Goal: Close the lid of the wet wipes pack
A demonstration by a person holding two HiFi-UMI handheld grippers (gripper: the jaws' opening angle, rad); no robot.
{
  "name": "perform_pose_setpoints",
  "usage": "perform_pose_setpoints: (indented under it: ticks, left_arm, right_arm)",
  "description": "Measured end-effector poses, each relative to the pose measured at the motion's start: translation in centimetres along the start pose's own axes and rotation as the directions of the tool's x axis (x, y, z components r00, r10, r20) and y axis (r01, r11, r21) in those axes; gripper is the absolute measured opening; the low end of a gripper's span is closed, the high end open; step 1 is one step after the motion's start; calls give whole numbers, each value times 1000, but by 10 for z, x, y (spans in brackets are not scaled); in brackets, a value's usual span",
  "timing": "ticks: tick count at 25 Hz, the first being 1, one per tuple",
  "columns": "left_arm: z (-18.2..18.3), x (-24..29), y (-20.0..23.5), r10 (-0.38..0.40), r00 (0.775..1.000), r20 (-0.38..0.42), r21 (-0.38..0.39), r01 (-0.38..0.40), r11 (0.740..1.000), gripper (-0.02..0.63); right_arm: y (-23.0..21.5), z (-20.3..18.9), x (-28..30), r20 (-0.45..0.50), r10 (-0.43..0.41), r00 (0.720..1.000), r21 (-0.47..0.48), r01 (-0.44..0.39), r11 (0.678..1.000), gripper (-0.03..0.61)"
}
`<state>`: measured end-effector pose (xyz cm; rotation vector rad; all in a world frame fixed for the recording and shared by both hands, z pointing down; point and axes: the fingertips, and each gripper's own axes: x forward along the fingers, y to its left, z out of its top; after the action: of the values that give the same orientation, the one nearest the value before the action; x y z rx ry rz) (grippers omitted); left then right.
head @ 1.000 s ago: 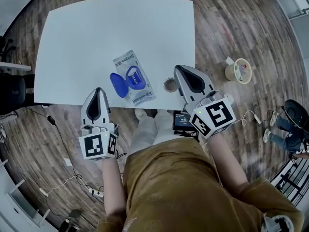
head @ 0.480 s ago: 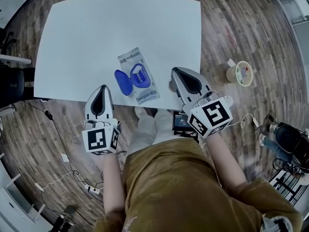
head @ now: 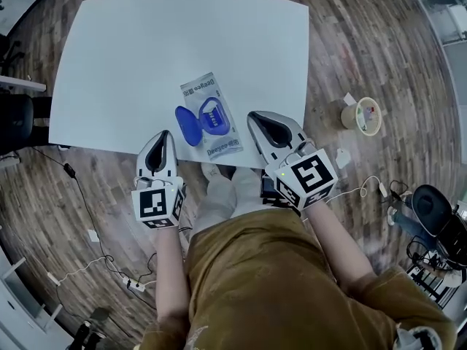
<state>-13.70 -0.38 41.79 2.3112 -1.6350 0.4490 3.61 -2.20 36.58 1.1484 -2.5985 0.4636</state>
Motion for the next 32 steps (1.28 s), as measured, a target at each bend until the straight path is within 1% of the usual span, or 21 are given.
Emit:
perform_pose_setpoints:
  ticks: [12,20,32]
  left_arm:
    - [-17,2,14,20,999,-48,2,-20,1000,-2]
    - [-28,6,10,-6,997,-77,-5,5,1000,-3]
    - [-50,13,9,-35,990,-133,-35,31,999,-3]
  right_arm:
    - [11,-8,27,-34,57,998,-48,-59,997,6]
    - [18,-17,39,-63,73,995,-54,-77,996,6]
    - [25,-27,54,-95,94,991,-44,-99,994,6]
